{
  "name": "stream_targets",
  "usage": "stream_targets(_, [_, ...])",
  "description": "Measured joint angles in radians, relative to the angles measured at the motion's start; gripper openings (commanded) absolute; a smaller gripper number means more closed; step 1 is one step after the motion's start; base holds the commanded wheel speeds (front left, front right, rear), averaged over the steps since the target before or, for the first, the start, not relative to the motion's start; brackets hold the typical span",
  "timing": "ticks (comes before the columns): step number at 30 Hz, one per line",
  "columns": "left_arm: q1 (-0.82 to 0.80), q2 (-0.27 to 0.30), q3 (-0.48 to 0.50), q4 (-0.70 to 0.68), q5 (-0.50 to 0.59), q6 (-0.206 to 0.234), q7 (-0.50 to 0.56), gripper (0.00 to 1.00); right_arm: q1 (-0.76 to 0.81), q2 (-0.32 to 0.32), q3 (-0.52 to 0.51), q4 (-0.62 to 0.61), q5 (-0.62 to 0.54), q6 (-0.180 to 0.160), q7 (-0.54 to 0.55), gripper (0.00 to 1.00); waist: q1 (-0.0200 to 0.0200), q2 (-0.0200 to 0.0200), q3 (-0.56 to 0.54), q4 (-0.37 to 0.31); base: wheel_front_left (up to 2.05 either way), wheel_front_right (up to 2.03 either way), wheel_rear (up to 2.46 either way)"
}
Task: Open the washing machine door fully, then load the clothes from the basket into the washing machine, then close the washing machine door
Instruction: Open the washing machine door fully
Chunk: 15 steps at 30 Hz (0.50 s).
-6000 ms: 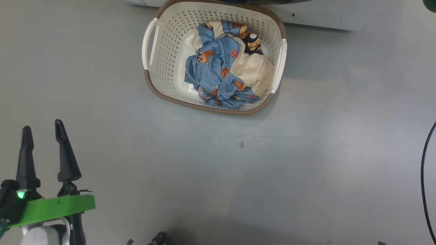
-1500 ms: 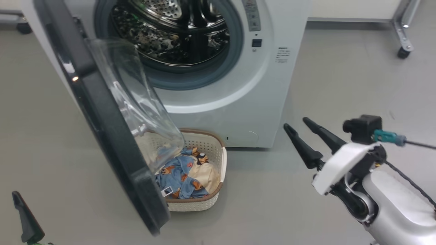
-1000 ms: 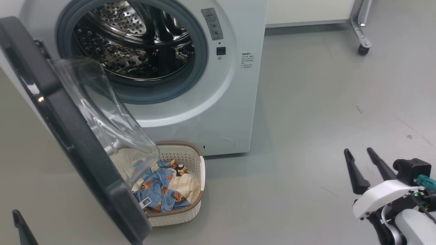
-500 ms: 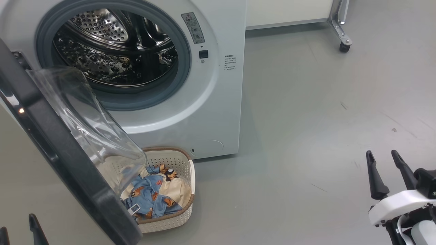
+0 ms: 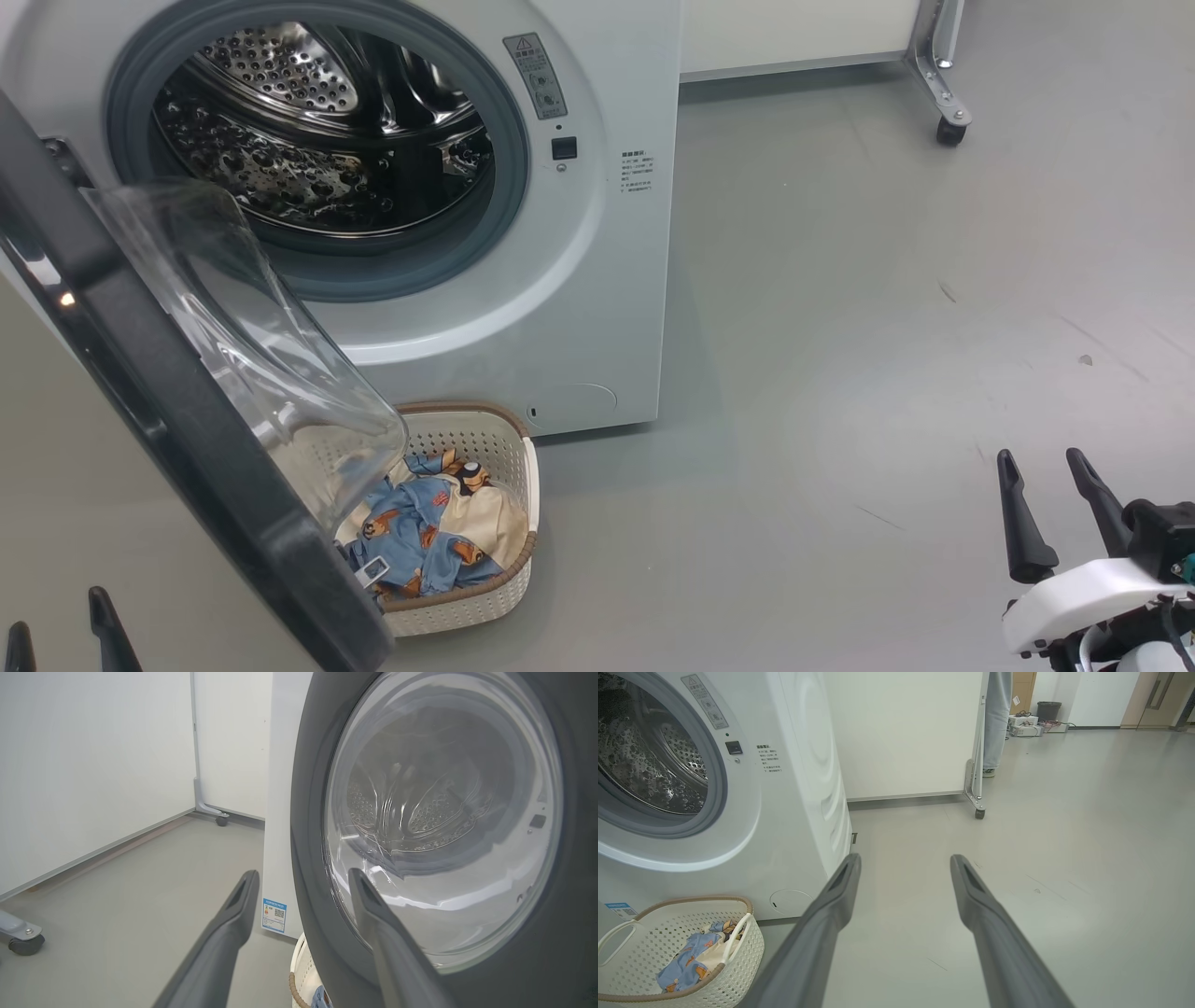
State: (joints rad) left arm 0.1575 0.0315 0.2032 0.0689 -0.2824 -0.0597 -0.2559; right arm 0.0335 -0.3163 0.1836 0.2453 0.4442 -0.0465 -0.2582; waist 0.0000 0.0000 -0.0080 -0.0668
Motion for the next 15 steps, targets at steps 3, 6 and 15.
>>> stream_targets(3, [0.0,0.0,0.0,0.002,0.0,0.0,0.0,1.0,0.005,0.012,-0.011,0.0,-0.013,0.012,0.0,1.0,0.0,0.0,-0.001,0.005,0.0,0.0,0.0])
stream_targets(6, [0.0,0.0,0.0,0.004,0.0,0.0,0.0,1.0,0.008,0.02,-0.021,0.007,-0.027,0.022,0.0,1.0,0.0,0.0,-0.002,0.011,0.0,0.0,0.0])
stream_targets(15, [0.0,0.0,-0.005,0.004,0.002,-0.004,0.0,1.0,0.023,0.043,-0.056,0.03,-0.067,0.058,0.0,1.0,0.0001,0.0,-0.004,0.027,0.0,0.0,0.0])
